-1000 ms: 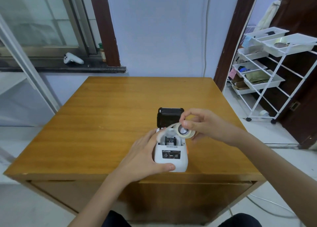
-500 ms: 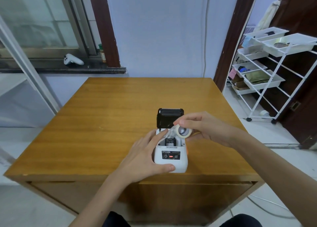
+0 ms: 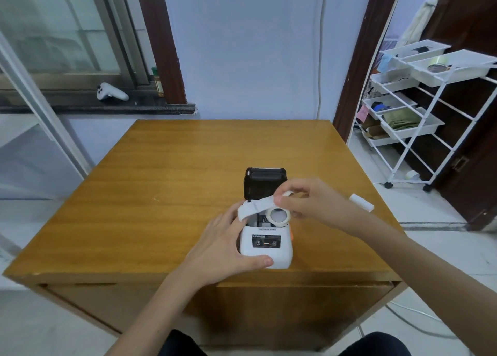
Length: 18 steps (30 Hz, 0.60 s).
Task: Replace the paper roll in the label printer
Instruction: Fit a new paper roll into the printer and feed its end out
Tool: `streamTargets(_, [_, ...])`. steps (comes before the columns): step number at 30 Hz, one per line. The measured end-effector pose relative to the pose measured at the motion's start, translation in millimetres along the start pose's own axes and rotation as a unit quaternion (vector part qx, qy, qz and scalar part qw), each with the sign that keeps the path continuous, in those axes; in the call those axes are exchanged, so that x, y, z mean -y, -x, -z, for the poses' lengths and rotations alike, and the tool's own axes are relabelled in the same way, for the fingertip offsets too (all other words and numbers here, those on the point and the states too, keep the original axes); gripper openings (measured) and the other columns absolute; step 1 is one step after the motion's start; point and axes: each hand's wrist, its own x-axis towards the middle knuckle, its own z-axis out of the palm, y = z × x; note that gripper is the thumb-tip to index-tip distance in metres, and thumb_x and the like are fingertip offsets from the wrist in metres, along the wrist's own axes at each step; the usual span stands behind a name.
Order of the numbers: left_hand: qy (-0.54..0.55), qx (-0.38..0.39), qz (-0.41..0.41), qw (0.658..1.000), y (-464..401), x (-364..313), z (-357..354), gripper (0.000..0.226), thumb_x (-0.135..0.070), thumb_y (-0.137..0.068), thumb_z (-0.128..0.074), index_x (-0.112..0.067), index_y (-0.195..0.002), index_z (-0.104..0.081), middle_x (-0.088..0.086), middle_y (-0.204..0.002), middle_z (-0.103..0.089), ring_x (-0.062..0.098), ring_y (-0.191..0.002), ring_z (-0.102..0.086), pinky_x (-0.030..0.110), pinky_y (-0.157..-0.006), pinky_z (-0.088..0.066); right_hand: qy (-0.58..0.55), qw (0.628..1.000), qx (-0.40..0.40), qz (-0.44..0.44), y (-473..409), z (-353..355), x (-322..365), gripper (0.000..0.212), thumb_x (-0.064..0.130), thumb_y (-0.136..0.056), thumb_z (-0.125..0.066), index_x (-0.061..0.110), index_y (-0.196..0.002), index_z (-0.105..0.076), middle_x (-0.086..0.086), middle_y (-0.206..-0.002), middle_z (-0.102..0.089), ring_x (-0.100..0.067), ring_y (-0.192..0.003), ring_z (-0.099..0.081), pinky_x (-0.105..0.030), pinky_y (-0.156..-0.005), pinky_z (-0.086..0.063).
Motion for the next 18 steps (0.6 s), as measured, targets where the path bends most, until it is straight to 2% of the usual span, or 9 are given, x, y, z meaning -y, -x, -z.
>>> streamTargets(2, [0.01,0.001,0.004,1.0,0,0,0,0.096,-0.073,-0.068,-0.064,-0.051,-0.145,-0.012,-0.024,-0.153,-0.017,0.002,-0.132,-0.028,0.033,-0.107,-0.027,0.054,0.998,0.026,0.009,1,1,-1,0.018,0.034,-0.083,-0.071,0.024,-0.098,-0.067,0.004,-0.097,-0.066,0.001,-0.065,-0.058,-0.018,-0.061,-0.049])
streamTargets(5, [0.014,-0.004,0.002,1.0,-1,-2,1,0.09,-0.071,-0.068,-0.067,-0.05,-0.143,-0.022,-0.025,-0.147,-0.026,0.001,-0.126,-0.032,0.032,-0.104,-0.031,0.127,0.99,0.068,0.014,-2,1,-2,0.026,0.036,-0.079,-0.074,0.033,-0.102,-0.062,0.006,-0.094,-0.064,-0.019,-0.08,-0.061,-0.029,-0.067,-0.047])
streamTargets(8, [0.001,0.005,0.014,1.0,2,-6,3,0.076,-0.066,-0.071,-0.069,-0.048,-0.135,-0.033,-0.026,-0.127,-0.033,-0.005,-0.107,-0.028,0.024,-0.092,-0.028,0.201,0.976,0.081,0.033,-3,0,3,0.03,0.035,-0.082,-0.071,0.034,-0.11,-0.06,0.011,-0.093,-0.06,-0.009,-0.077,-0.055,-0.023,-0.065,-0.043])
streamTargets(10, [-0.008,0.005,0.024,1.0,2,-6,3,0.076,-0.07,-0.069,-0.067,-0.045,-0.133,-0.033,-0.022,-0.122,-0.038,0.0,-0.104,-0.032,0.026,-0.089,-0.031,0.24,0.966,0.092,0.042,-5,2,5,0.034,0.04,-0.084,-0.069,0.037,-0.116,-0.06,0.013,-0.103,-0.059,-0.008,-0.089,-0.055,-0.027,-0.075,-0.047])
streamTargets(13, [-0.01,0.011,0.024,1.0,0,-3,1,0.081,-0.074,-0.065,-0.063,-0.041,-0.133,-0.032,-0.017,-0.129,-0.037,0.006,-0.109,-0.037,0.032,-0.095,-0.036,0.272,0.954,0.119,0.039,-3,3,11,0.037,0.045,-0.086,-0.064,0.037,-0.123,-0.061,0.01,-0.113,-0.058,-0.01,-0.103,-0.053,-0.035,-0.092,-0.046])
streamTargets(16, [-0.004,0.016,0.027,0.999,0,0,0,0.09,-0.077,-0.064,-0.06,-0.041,-0.139,-0.024,-0.022,-0.139,-0.026,0.003,-0.118,-0.031,0.032,-0.103,-0.031,0.244,0.957,0.145,0.066,-1,2,15,0.03,0.035,-0.09,-0.062,0.029,-0.119,-0.068,-0.001,-0.11,-0.066,-0.015,-0.1,-0.058,-0.034,-0.087,-0.046])
streamTargets(18, [-0.006,0.017,0.032,0.999,0,-1,0,0.092,-0.077,-0.063,-0.06,-0.038,-0.14,-0.025,-0.024,-0.138,-0.025,0.0,-0.117,-0.03,0.031,-0.103,-0.03,0.248,0.955,0.148,0.069,0,2,13,0.03,0.03,-0.09,-0.063,0.028,-0.12,-0.068,0.002,-0.104,-0.065,-0.011,-0.092,-0.058,-0.028,-0.08,-0.047])
